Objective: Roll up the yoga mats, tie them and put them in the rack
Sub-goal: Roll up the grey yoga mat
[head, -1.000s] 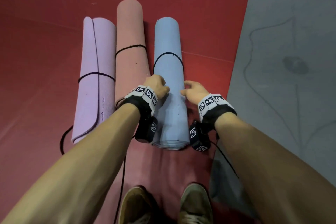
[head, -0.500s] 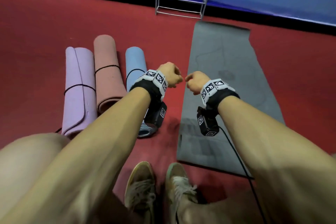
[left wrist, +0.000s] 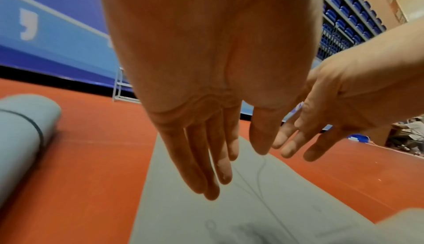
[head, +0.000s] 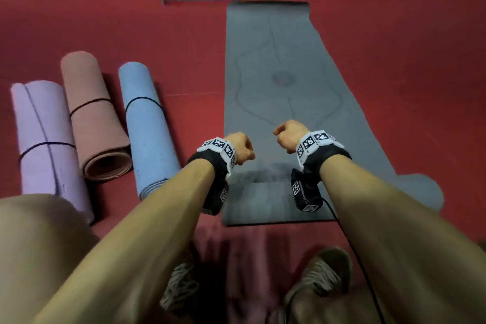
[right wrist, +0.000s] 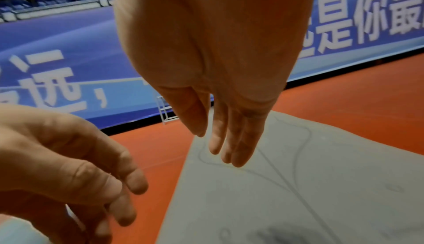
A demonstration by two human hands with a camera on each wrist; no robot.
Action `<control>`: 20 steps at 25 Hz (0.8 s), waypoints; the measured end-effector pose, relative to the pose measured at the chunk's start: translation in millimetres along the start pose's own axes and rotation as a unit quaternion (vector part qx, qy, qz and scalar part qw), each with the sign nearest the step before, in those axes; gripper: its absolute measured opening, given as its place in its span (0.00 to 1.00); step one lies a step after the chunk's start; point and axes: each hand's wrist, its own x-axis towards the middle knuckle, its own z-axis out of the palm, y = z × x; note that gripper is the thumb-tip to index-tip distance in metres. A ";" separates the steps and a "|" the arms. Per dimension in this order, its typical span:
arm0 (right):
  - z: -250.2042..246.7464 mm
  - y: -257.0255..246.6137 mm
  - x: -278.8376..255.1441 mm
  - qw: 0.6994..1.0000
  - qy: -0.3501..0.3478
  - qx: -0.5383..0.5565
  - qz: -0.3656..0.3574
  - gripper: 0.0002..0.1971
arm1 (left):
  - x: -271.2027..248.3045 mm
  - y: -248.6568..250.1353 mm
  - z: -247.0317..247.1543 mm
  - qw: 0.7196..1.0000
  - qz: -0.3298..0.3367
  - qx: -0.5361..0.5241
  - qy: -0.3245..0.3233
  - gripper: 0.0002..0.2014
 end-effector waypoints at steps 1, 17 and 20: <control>7.1 20.1 7.0 1.000 -0.005 0.005 0.021 0.17 | 14.1 2.3 16.8 1.000 -0.005 0.006 -0.022 0.11; 40.1 151.7 28.9 0.973 -0.160 -0.084 0.142 0.31 | 75.9 -1.8 138.2 0.945 0.044 0.093 -0.311 0.31; 30.0 146.7 26.3 0.966 -0.175 -0.139 0.126 0.33 | 74.0 10.8 128.7 0.960 0.092 0.145 -0.219 0.20</control>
